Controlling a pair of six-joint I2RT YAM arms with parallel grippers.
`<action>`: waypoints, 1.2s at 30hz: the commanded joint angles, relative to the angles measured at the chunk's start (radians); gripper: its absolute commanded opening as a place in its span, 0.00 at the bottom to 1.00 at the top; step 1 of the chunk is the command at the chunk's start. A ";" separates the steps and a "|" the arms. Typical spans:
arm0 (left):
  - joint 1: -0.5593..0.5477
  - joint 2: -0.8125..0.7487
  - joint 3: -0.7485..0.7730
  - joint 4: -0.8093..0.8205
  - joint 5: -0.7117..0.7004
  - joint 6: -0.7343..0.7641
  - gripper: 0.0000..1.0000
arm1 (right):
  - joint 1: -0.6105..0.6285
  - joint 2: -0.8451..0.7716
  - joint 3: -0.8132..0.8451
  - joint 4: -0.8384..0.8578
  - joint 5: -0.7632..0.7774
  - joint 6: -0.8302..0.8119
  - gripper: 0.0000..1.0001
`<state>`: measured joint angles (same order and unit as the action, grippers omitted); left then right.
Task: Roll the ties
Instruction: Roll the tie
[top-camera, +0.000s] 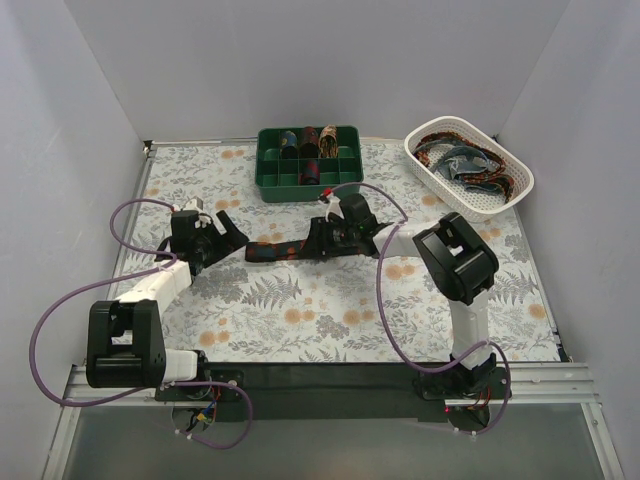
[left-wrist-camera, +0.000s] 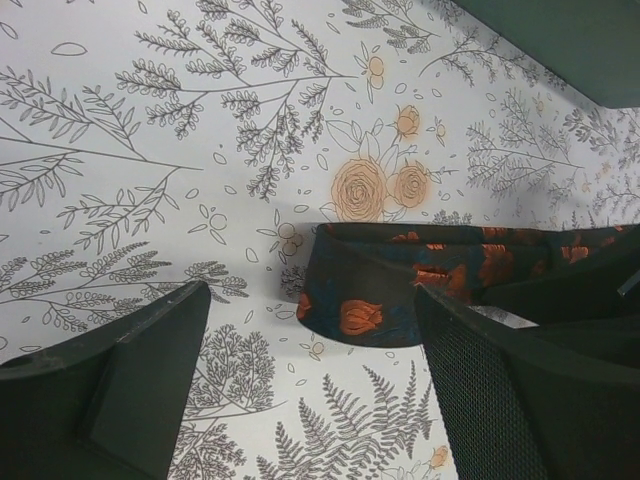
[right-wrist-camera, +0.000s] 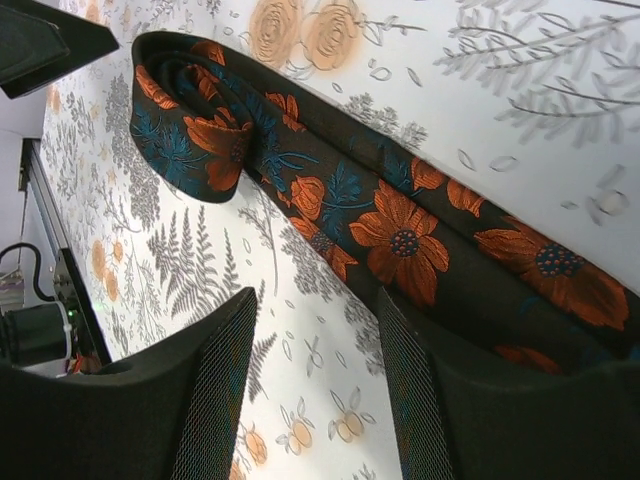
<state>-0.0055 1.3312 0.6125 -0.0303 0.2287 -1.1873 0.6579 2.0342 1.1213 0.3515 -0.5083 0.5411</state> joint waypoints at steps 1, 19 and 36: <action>0.004 -0.038 0.015 -0.013 0.050 -0.012 0.77 | -0.056 -0.043 -0.058 -0.052 -0.030 -0.070 0.50; -0.014 -0.046 -0.118 0.151 0.277 -0.110 0.77 | -0.113 -0.163 0.056 -0.195 -0.160 -0.153 0.50; -0.103 0.123 -0.091 0.302 0.298 -0.117 0.78 | -0.026 0.018 0.187 -0.161 -0.188 -0.112 0.44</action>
<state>-0.0895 1.4456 0.4889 0.2207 0.5137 -1.3071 0.6289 2.0365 1.2476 0.1642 -0.6800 0.4179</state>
